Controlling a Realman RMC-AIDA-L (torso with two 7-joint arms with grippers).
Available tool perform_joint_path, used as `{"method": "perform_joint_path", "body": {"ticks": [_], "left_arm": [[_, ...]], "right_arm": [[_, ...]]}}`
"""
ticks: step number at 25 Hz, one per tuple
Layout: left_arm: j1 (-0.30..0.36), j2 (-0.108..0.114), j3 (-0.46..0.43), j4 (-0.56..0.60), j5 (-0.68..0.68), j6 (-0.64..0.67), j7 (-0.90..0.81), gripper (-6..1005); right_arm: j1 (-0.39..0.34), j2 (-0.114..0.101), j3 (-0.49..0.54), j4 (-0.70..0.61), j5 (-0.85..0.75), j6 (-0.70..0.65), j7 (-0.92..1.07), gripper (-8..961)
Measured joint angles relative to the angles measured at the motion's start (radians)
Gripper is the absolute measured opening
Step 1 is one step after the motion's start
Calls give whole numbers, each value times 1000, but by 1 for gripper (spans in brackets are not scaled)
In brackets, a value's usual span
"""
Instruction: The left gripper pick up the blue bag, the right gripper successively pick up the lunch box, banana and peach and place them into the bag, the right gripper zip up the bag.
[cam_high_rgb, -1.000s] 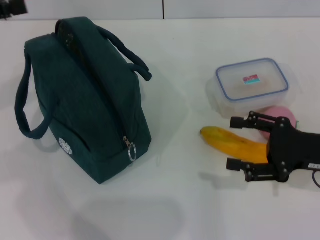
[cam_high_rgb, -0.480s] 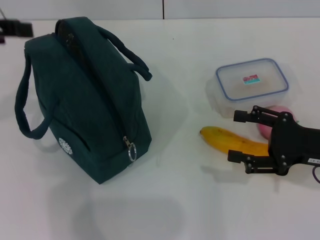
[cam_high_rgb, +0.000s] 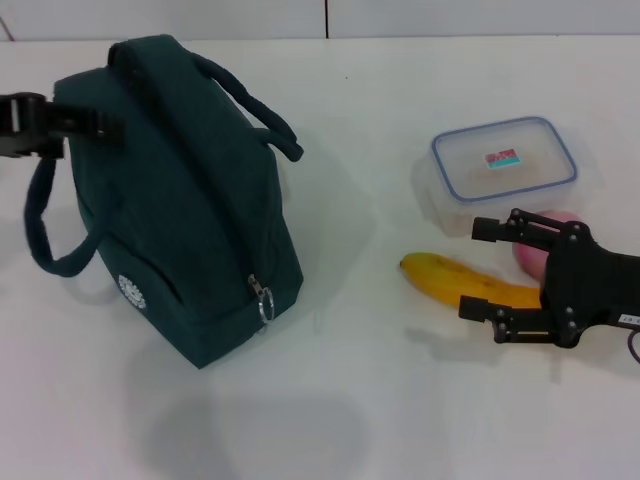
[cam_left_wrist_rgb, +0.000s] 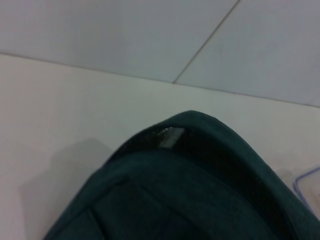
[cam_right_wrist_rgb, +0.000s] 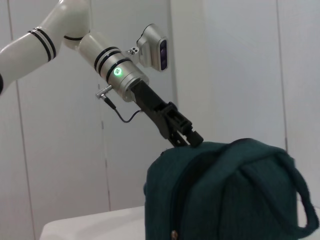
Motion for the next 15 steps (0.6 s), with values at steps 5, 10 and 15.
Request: {"method": "perform_joint_path", "body": {"ticks": [5,10,15], "left_arm": [[-28,-2,2,-45,6,0,-1,739],[-48,-2,-7,-142,10,-7,-34,730],[-53,-13,1,-171,19,-18,24,720]], "right_arm": [[-5,0,0,0,4,4,0,859],[-6,0,0,0,5,6,0,859],[-7,0,0,0,6,6,0,859]]}}
